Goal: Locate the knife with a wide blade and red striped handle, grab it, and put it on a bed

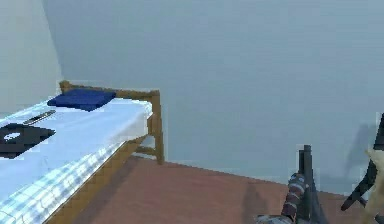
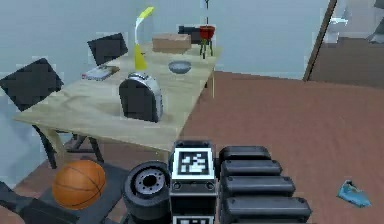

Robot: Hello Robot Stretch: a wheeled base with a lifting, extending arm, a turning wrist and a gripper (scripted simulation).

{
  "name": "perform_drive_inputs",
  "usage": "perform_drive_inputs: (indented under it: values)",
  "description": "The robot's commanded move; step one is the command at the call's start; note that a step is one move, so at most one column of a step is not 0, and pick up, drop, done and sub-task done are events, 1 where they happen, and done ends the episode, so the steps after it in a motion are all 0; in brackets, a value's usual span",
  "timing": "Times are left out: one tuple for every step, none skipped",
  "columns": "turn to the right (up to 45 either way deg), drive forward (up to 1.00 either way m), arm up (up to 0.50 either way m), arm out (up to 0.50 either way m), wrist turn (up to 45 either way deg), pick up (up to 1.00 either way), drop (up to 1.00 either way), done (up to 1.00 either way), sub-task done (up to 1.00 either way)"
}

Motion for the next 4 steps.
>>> perform_drive_inputs:
  values:
    - [-45.0, 0.0, 0.0, 0.0, 0.0, 0.0, 0.0, 0.0, 0.0]
    - [-39.0, 0.0, 0.0, 0.0, 0.0, 0.0, 0.0, 0.0, 0.0]
    - [0.0, 0.5, 0.0, 0.0, 0.0, 0.0, 0.0, 0.0, 0.0]
    - [-45.0, 0.0, 0.0, 0.0, 0.0, 0.0, 0.0, 0.0, 0.0]
